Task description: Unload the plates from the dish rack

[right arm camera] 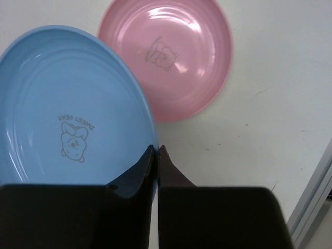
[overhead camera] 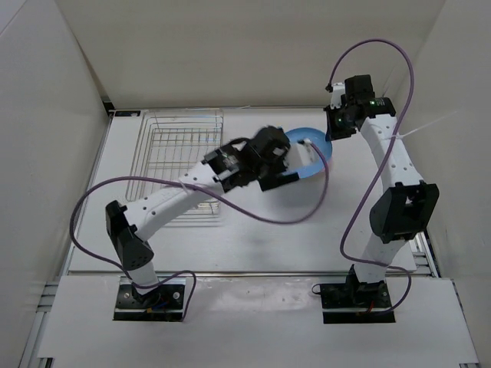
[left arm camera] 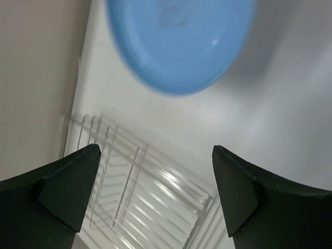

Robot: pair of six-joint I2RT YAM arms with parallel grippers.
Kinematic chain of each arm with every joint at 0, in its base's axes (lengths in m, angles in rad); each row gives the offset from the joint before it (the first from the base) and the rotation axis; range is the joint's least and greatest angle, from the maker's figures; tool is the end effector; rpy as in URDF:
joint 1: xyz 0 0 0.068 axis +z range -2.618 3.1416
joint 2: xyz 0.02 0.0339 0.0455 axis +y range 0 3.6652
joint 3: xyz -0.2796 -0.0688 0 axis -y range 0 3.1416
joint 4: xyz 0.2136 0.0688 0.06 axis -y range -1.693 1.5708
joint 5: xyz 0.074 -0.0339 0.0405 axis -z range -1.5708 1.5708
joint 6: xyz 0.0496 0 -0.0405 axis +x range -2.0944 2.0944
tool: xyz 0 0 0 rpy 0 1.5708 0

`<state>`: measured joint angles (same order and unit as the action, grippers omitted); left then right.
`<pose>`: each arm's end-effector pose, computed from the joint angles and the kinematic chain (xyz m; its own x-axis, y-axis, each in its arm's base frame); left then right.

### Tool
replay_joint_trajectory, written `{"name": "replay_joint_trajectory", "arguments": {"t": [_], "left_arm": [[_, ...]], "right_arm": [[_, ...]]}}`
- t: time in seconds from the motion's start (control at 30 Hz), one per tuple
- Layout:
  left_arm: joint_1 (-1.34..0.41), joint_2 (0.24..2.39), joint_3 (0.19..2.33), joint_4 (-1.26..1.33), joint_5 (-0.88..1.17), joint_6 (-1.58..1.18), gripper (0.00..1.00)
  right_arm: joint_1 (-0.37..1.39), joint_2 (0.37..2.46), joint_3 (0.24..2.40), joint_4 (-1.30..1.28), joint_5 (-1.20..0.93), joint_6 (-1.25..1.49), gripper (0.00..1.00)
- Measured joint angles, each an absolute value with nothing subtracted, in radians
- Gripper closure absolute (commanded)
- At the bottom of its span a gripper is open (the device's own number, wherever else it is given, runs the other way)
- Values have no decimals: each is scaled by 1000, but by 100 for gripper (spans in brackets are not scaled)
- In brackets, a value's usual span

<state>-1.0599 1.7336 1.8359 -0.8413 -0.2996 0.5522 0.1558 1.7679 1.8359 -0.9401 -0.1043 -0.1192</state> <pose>0.1895 -0.3081 0.3891 0.1009 0.8451 -0.5250 0.7915 0.2516 0.5570 0.3579 0.0614 0.3676 -0.7248 -0.2336 -0.6481 -0.3089 0.9511 0.0027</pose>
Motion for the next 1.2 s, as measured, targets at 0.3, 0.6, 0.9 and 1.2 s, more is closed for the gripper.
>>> {"name": "replay_joint_trajectory", "arguments": {"t": [0.3,0.6,0.9,1.2], "left_arm": [[-505,1503,1789,-802,-206,460,0],[-243,1219,1575,-794,-35,389,0],[-140,1153,1495,-824,68,366,0],[-111,1121,1479,-837,137,351,0]], "right_arm": [[54,1894,1848,-793,-114,-94,100],[21,1987,1850,-684,-135,-81,100],[14,2069,1850,-623,-145,-72,100],[14,2097,1850,-566,-148,-58,100]]}}
